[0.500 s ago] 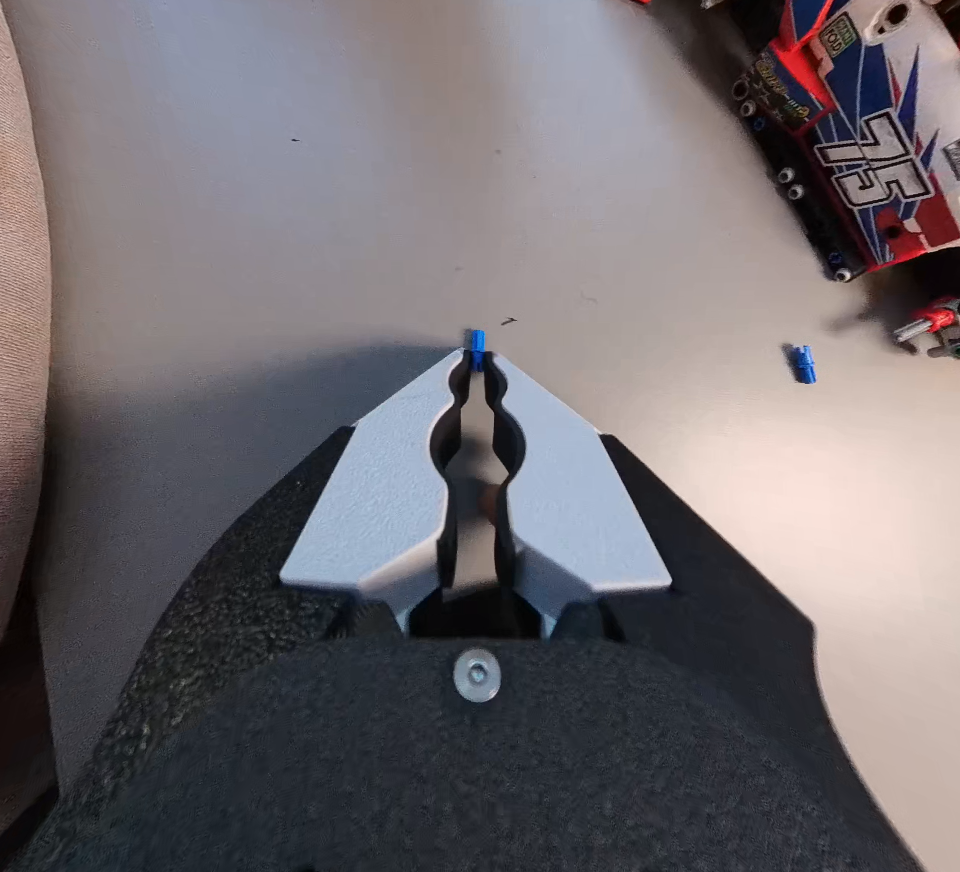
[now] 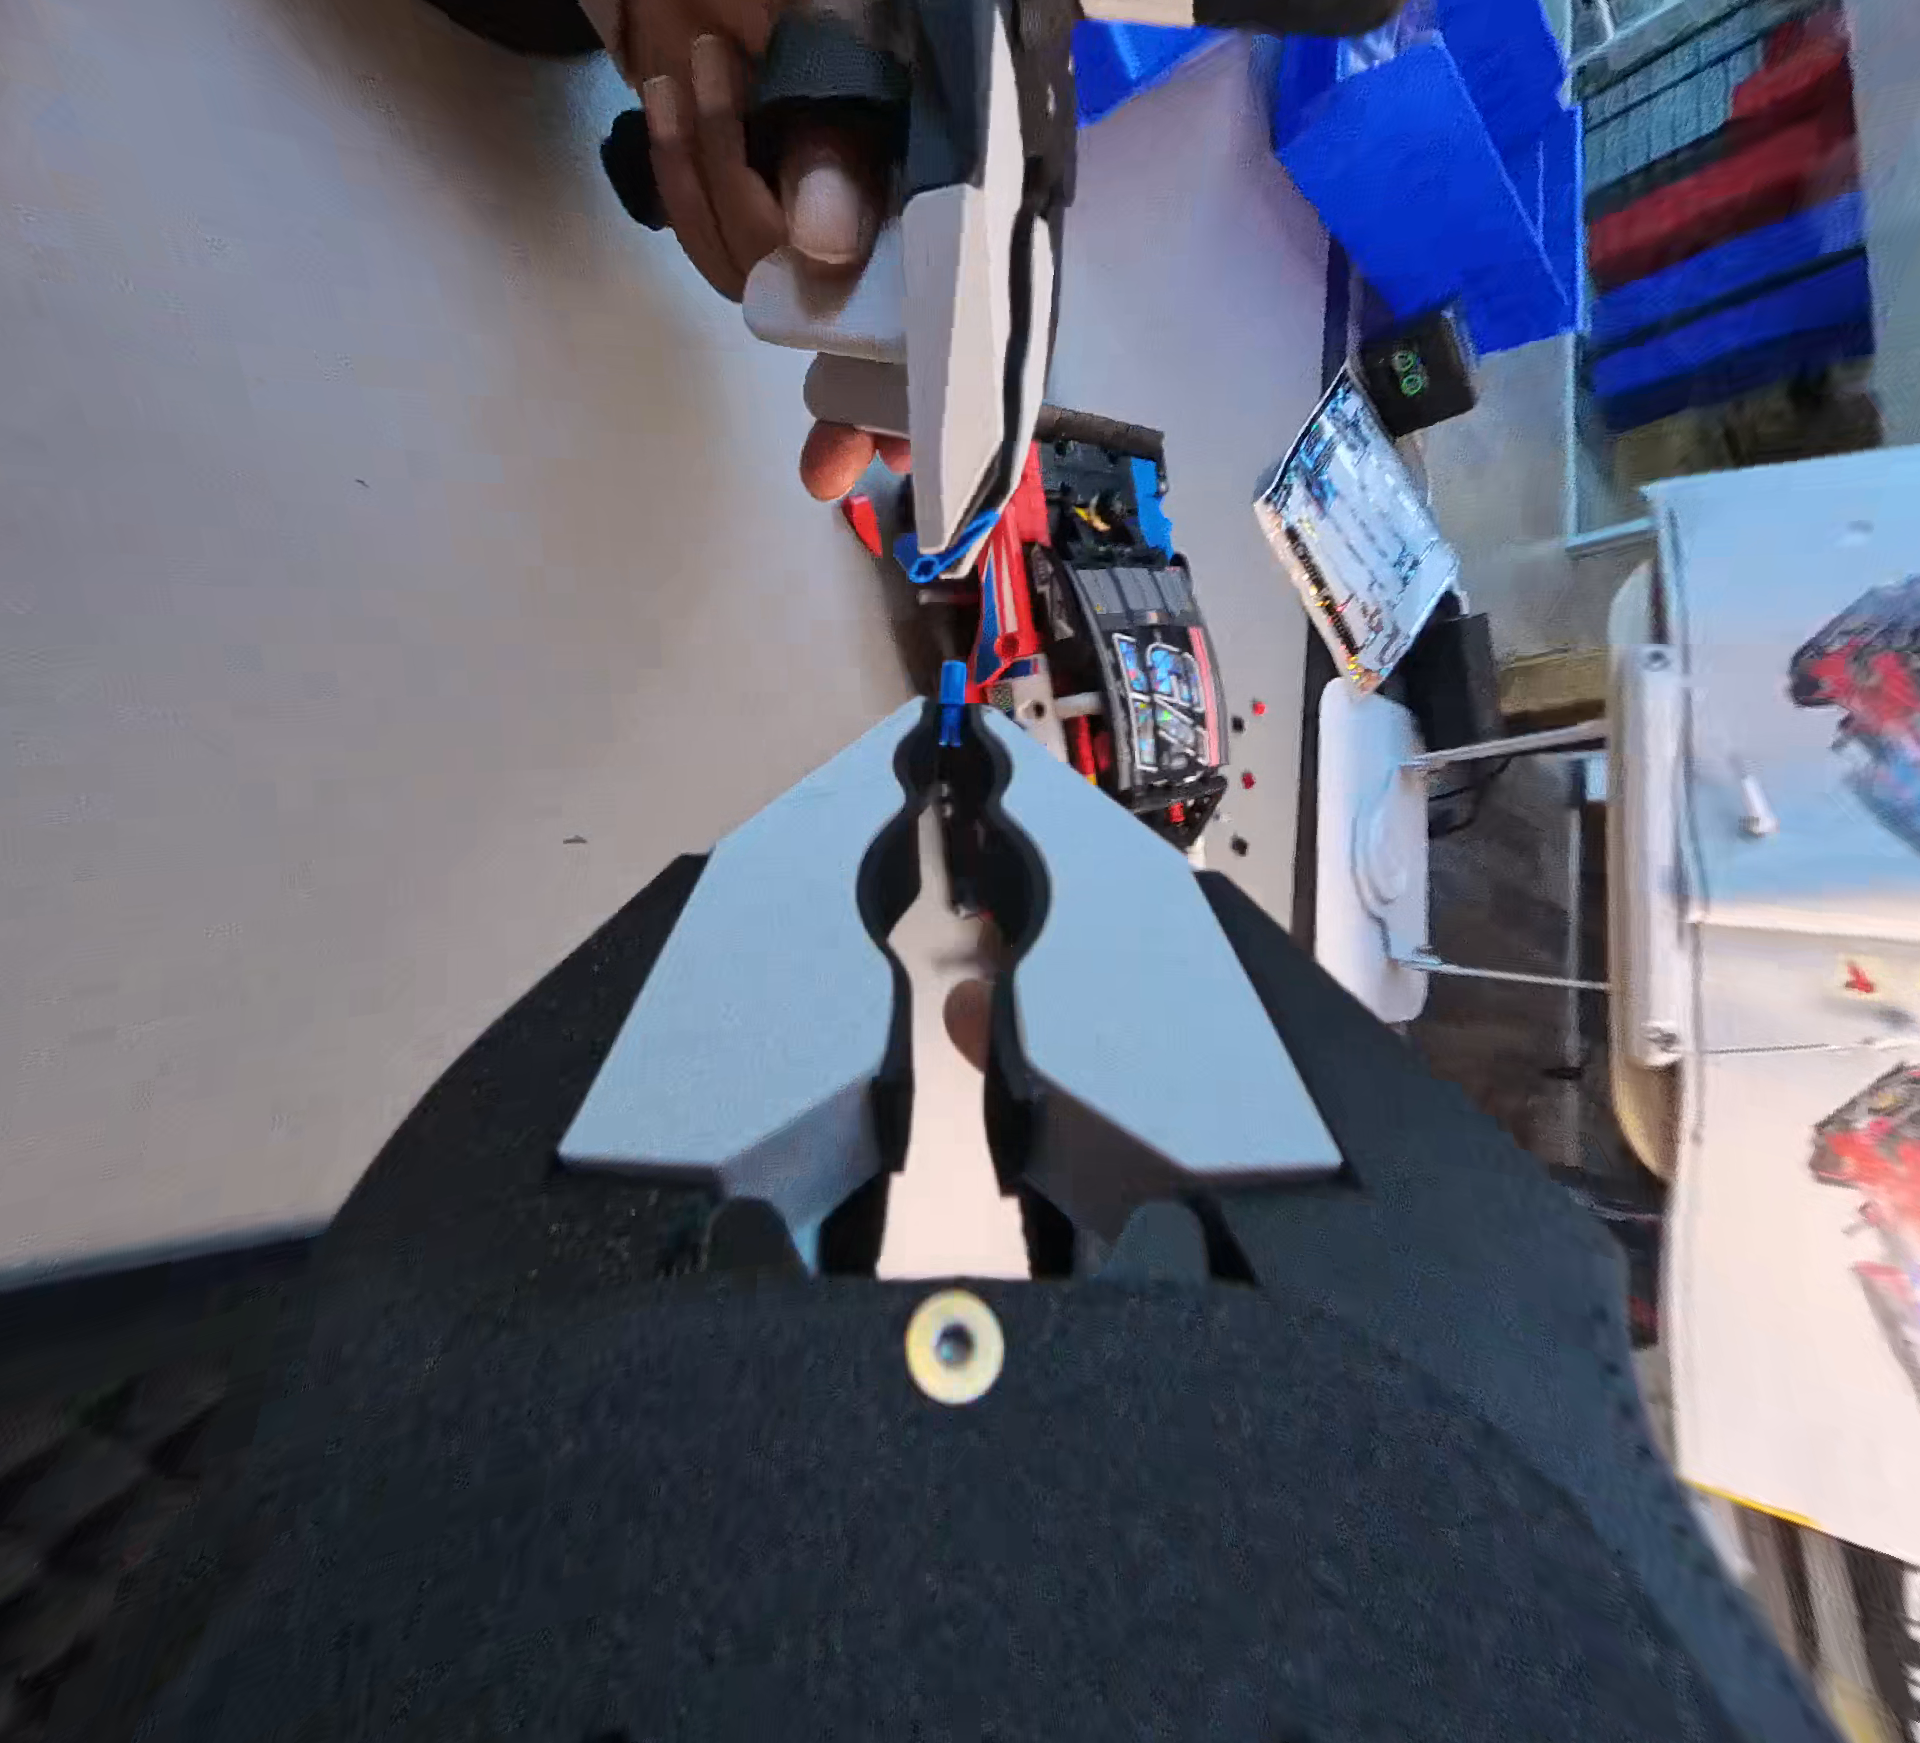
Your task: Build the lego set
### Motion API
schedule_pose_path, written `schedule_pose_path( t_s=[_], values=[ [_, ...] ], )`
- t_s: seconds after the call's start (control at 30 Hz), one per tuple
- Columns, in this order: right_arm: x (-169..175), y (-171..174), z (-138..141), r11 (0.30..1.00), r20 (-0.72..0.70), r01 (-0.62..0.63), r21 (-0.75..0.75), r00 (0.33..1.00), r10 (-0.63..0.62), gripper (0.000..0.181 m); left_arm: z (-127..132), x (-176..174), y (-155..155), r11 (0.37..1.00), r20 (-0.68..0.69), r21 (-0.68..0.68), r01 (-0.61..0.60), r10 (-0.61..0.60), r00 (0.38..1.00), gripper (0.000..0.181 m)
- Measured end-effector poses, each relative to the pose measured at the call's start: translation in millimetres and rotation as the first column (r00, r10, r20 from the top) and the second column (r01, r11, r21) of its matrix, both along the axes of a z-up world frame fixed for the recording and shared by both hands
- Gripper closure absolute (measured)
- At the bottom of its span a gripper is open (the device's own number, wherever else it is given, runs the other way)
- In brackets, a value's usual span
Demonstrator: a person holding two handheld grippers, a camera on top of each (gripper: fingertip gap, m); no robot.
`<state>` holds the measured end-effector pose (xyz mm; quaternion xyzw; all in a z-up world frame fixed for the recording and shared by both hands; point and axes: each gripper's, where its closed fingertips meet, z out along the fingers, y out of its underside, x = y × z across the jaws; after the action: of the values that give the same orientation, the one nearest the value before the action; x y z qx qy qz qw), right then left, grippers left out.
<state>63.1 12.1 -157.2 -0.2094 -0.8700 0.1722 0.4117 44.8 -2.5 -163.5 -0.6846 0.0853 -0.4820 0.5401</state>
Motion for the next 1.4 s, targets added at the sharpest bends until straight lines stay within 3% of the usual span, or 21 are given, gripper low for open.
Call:
schedule_pose_path(
  t_s=[0.03,0.2,0.4,1.2,1.4],
  values=[
    [-4,0,2,0.996,-0.022,-0.033,0.077,0.999,0.035,0.180,2,0,0,1.000,0.051,-0.017,0.010,-0.010,0.999,0.177],
    [-14,-8,-7,0.940,-0.037,-0.137,0.311,0.987,0.156,0.180,10,-4,-1,0.998,0.236,-0.049,0.045,-0.032,0.971,0.178],
    [-19,-11,-5,0.885,-0.045,-0.183,0.428,0.974,0.223,0.180,10,-3,0,0.997,0.254,-0.050,0.055,-0.041,0.966,0.178],
    [-22,-11,-11,0.763,0.059,-0.291,0.578,0.947,0.317,0.180,1,-5,5,0.994,0.261,-0.098,0.044,-0.017,0.965,0.178],
    [-20,-12,-16,0.787,0.108,-0.300,0.539,0.952,0.288,0.180,-2,-1,4,0.995,0.219,-0.097,0.037,-0.015,0.976,0.178]
  ],
)
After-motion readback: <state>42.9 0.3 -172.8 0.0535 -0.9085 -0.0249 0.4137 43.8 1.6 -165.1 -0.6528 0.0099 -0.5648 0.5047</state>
